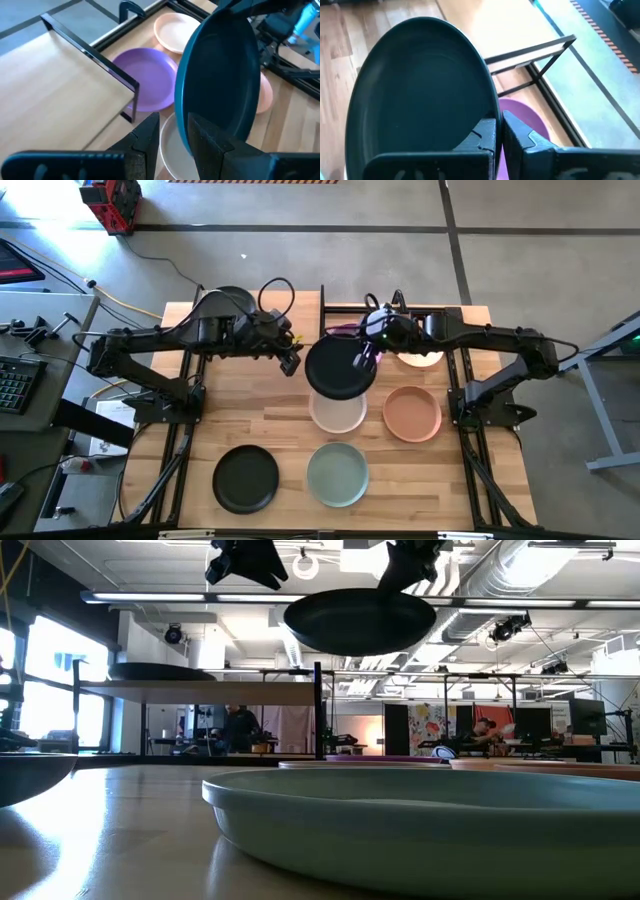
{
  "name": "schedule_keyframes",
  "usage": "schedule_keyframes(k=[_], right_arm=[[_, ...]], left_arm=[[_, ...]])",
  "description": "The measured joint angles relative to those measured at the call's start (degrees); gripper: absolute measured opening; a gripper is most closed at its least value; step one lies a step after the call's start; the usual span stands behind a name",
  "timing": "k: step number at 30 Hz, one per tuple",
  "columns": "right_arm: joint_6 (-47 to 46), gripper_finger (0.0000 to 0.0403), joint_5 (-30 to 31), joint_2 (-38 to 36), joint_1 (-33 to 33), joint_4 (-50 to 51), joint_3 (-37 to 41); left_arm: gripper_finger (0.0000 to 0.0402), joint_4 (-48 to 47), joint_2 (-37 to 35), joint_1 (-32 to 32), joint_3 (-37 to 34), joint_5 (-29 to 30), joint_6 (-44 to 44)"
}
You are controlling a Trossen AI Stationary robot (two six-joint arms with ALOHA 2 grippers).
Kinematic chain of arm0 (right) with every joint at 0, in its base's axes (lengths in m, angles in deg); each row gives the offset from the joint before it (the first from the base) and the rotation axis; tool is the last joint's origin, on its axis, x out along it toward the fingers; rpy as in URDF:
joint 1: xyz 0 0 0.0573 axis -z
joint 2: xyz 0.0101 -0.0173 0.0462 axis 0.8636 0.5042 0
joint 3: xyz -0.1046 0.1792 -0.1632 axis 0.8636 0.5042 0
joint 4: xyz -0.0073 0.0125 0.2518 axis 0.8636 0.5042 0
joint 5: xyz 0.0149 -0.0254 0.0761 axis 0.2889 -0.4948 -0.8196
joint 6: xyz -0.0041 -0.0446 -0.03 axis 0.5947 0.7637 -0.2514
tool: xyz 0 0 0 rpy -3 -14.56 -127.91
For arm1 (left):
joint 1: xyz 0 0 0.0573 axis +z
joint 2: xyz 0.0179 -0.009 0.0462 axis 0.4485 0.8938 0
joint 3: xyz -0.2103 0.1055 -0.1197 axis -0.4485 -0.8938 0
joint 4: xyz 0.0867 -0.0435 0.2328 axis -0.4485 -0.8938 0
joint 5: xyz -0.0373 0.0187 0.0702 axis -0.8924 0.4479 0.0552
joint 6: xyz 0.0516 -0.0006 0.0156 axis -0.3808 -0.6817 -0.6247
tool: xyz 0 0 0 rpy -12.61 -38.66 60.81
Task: Place and stack plates onto a shelf
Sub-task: Stack the right black plate on top of the black plate on the shelf
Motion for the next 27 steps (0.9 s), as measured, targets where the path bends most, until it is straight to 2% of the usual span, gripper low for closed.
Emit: schedule_keyframes(k=[12,27], right_arm=[[1.44,0.0,-0.03,0.0,2.33,-6.18,0.01],[1.22,0.0,-0.74,0.0,3.97,-6.99,0.01]], left_arm=[[0.009,-0.09,0.0,3.55,0.0,-0.95,-0.04],[0.009,0.17,0.0,3.91,0.0,-0.78,-1.19]])
